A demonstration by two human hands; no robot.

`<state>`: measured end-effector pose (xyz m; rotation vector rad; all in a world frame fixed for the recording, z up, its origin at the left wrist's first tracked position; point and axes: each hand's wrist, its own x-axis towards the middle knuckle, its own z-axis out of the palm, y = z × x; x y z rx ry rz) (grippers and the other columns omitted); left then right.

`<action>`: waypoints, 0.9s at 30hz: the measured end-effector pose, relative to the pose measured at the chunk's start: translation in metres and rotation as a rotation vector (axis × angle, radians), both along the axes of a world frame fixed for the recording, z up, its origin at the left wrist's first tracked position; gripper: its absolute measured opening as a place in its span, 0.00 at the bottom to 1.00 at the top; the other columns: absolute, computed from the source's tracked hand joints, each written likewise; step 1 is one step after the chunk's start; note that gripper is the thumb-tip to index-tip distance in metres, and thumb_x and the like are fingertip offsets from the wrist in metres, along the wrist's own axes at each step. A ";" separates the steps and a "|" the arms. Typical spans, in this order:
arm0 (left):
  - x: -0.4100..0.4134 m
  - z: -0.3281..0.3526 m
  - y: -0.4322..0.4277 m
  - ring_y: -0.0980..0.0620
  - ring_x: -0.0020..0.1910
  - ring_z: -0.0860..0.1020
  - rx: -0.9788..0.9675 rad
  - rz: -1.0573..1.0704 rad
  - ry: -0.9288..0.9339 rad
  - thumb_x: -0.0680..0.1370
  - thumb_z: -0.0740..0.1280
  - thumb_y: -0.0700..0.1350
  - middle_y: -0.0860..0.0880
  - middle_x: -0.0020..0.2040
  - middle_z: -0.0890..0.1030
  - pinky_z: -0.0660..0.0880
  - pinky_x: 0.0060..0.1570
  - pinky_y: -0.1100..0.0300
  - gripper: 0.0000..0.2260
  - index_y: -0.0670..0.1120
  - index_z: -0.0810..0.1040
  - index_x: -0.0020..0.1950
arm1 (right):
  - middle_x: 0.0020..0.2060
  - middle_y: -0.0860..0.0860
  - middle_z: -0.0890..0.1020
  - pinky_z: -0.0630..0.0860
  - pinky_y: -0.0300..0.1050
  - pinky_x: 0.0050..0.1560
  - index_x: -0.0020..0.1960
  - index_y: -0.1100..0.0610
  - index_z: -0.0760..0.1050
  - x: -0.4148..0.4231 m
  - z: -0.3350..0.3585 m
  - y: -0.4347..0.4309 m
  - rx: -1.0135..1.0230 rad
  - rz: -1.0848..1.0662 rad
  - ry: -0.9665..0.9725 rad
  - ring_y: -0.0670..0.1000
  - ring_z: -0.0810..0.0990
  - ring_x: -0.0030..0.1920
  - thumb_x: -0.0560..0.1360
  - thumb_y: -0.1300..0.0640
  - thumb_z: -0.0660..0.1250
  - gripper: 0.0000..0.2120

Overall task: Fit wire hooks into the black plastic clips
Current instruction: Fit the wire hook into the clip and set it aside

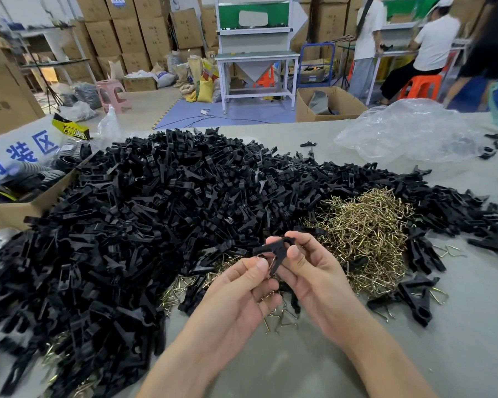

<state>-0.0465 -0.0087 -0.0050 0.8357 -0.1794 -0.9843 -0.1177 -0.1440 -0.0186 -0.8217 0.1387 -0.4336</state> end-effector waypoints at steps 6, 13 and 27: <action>0.001 -0.002 0.000 0.48 0.40 0.83 -0.039 -0.025 -0.044 0.72 0.74 0.41 0.42 0.48 0.84 0.81 0.42 0.55 0.02 0.45 0.83 0.42 | 0.56 0.63 0.83 0.81 0.47 0.54 0.54 0.59 0.78 0.001 -0.001 0.000 -0.040 0.002 0.003 0.58 0.84 0.53 0.76 0.62 0.66 0.07; -0.001 -0.006 -0.002 0.47 0.41 0.83 -0.083 -0.058 -0.039 0.70 0.75 0.43 0.41 0.46 0.82 0.81 0.41 0.54 0.12 0.39 0.83 0.50 | 0.56 0.60 0.84 0.82 0.48 0.52 0.51 0.54 0.82 -0.002 0.001 0.002 -0.094 0.022 0.038 0.57 0.81 0.47 0.76 0.58 0.70 0.06; -0.005 -0.001 0.001 0.46 0.37 0.83 -0.086 -0.038 -0.114 0.69 0.76 0.43 0.37 0.50 0.83 0.82 0.37 0.54 0.23 0.47 0.78 0.63 | 0.43 0.56 0.85 0.81 0.43 0.36 0.57 0.58 0.79 -0.005 0.003 0.003 -0.027 0.138 0.131 0.51 0.84 0.39 0.74 0.55 0.68 0.13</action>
